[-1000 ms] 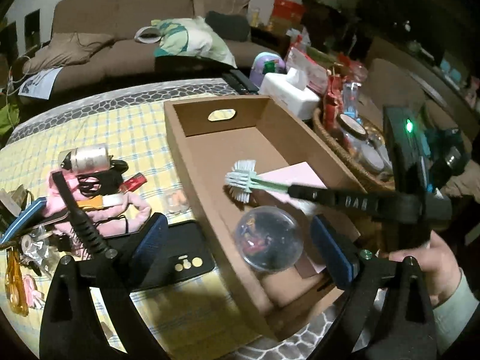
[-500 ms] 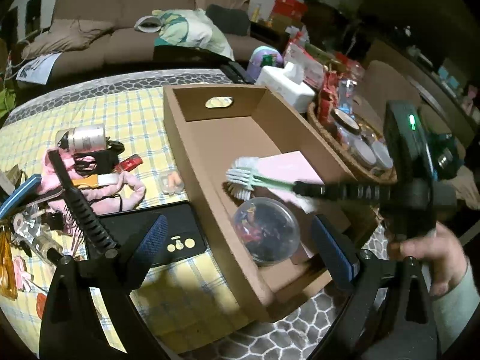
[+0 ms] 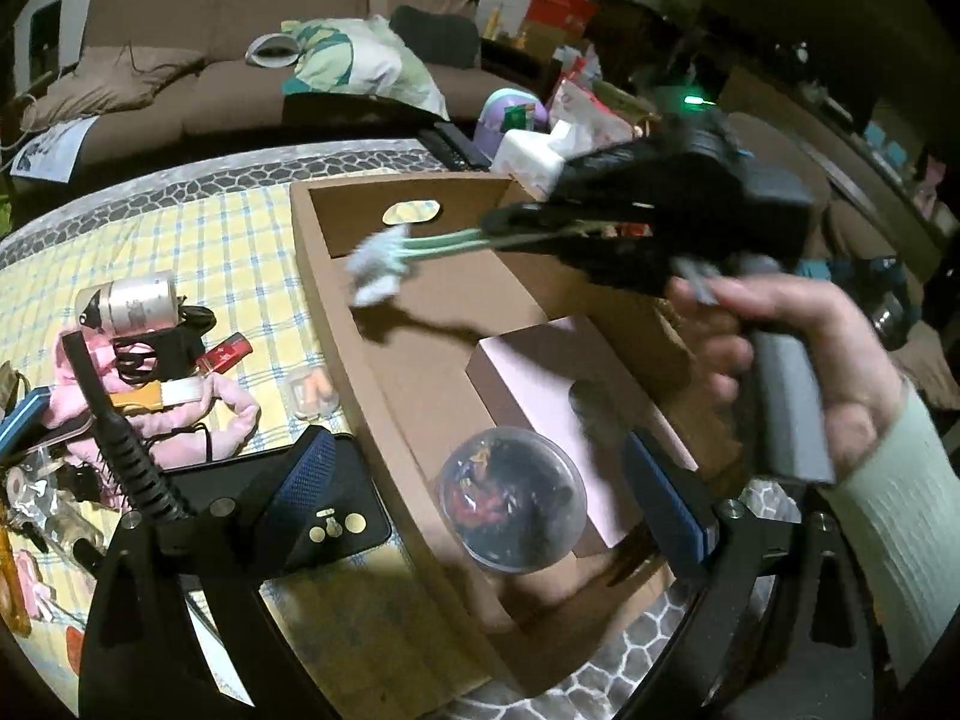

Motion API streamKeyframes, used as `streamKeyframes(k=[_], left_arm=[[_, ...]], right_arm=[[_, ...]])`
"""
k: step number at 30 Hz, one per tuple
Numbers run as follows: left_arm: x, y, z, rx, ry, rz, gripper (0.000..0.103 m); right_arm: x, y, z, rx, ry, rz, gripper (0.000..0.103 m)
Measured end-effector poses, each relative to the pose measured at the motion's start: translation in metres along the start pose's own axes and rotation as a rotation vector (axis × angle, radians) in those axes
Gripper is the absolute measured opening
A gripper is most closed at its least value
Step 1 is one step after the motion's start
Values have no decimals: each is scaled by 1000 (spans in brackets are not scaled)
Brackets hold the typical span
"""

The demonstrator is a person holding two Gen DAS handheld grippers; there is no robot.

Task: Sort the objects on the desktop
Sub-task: 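Open the left tool to release the jar while the right tool releases the brush, then withdraw both tools from the cardboard box back over the table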

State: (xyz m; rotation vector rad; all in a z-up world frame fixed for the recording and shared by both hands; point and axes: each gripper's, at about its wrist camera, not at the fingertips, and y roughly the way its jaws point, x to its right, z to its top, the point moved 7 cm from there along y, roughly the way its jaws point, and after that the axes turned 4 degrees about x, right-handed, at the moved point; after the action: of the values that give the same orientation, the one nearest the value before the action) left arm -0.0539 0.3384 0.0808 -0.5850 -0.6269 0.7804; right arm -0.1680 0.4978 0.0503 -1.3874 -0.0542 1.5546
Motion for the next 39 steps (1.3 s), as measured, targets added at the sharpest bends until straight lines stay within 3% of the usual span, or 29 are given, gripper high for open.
streamKeyframes(k=[4, 7, 9, 12, 17, 19, 23, 25, 27, 29, 31, 33, 39], left_arm=[[-3, 5, 0, -4, -5, -14, 96], [-2, 11, -2, -11, 5, -24, 96], [0, 17, -5, -23, 24, -22, 96], [1, 21, -7, -27, 45, -20, 96], [-4, 21, -10, -26, 33, -22, 96], [-7, 20, -12, -29, 23, -17, 96], [-11, 12, -14, -24, 20, -10, 96], [-13, 7, -14, -19, 18, -2, 96], [-14, 3, -13, -16, 13, 2, 96], [-14, -1, -13, -13, 9, 2, 96], [-14, -5, -13, -8, 19, 6, 96], [-15, -7, -13, -7, 34, 7, 96], [-26, -7, -13, -7, 52, 12, 96]], right_arm=[[7, 38, 14, -54, -61, -34, 10], [14, 44, 39, -31, -167, -143, 25], [18, 41, 57, -8, -236, -244, 49], [10, 22, 74, 42, -291, -253, 62], [12, -7, 72, 58, -371, -329, 62], [20, -14, 64, 27, -394, -367, 62], [18, -17, 22, -151, -381, -239, 56], [17, -16, 2, -220, -446, -300, 56], [14, -24, 1, -197, -445, -326, 56], [7, -40, 17, -88, -458, -361, 56], [-7, -52, 35, 22, -517, -401, 57], [-26, -47, 38, 46, -640, -424, 54], [-47, 30, 15, -133, -968, -564, 46]])
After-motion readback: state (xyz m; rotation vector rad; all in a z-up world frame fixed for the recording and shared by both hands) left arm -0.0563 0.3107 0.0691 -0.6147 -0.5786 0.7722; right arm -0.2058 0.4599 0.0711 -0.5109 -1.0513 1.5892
